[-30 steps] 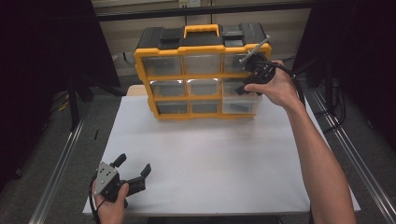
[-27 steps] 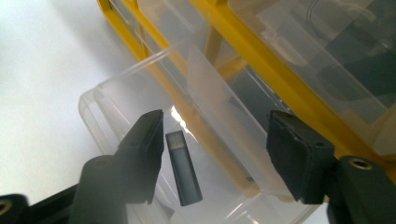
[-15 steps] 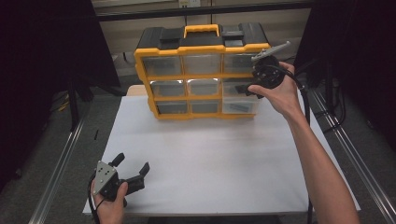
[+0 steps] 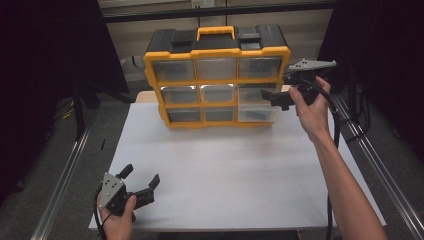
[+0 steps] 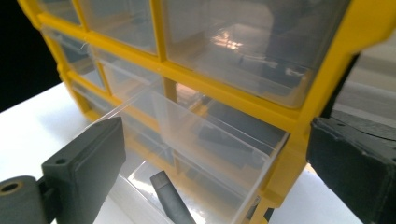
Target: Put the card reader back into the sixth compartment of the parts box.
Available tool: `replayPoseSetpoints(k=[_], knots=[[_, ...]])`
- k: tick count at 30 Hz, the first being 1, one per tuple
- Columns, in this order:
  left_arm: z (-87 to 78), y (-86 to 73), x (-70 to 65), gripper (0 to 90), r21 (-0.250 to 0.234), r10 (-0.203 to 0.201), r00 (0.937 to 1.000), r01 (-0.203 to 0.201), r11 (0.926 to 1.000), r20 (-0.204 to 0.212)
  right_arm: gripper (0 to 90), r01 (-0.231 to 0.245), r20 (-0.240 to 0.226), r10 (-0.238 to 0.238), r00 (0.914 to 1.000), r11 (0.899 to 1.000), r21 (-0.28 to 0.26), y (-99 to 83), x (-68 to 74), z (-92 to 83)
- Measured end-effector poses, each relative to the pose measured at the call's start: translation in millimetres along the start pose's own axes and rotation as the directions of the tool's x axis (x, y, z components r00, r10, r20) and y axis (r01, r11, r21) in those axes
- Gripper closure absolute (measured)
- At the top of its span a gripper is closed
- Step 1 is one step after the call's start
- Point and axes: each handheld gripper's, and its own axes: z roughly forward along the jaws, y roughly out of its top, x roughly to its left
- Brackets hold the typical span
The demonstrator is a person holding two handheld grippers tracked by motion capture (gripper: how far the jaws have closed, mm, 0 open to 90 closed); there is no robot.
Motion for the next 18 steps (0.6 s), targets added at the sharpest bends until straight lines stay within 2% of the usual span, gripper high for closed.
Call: replayPoseSetpoints(k=[1,5,8,12,13,18], knots=[[-0.6,0.1,-0.4,2.7,-0.002,-0.001,1.0000,0.001,1.0000,0.001,4.2,0.008,0.020,-0.008,0.9998,1.000,-0.018,-4.8,3.9,-2.0],[-1.7,0.0,-0.8,2.8,-0.005,-0.003,1.0000,0.003,1.0000,-0.002,3.5,0.022,0.040,-0.020,0.9990,0.999,-0.042,-12.0,9.3,-6.2],[-1.8,0.2,-0.4,2.8,-0.006,-0.003,1.0000,0.003,1.0000,-0.004,3.5,0.015,0.068,-0.009,0.9976,0.996,-0.083,-22.5,14.4,-12.3],[-1.5,0.0,-1.1,2.7,-0.001,0.009,0.9999,-0.009,1.0000,-0.004,3.5,-0.003,0.060,0.010,0.9981,0.994,-0.108,-30.1,15.5,-15.0],[-1.0,0.1,-2.0,2.7,-0.006,0.006,1.0000,-0.006,1.0000,-0.001,3.5,0.011,0.067,-0.003,0.9977,0.992,-0.124,-35.8,17.4,-16.5],[-1.2,0.1,-2.0,2.8,-0.006,0.003,1.0000,-0.003,1.0000,-0.001,3.4,0.009,0.077,0.002,0.9970,0.989,-0.147,-45.5,22.3,-21.5]])
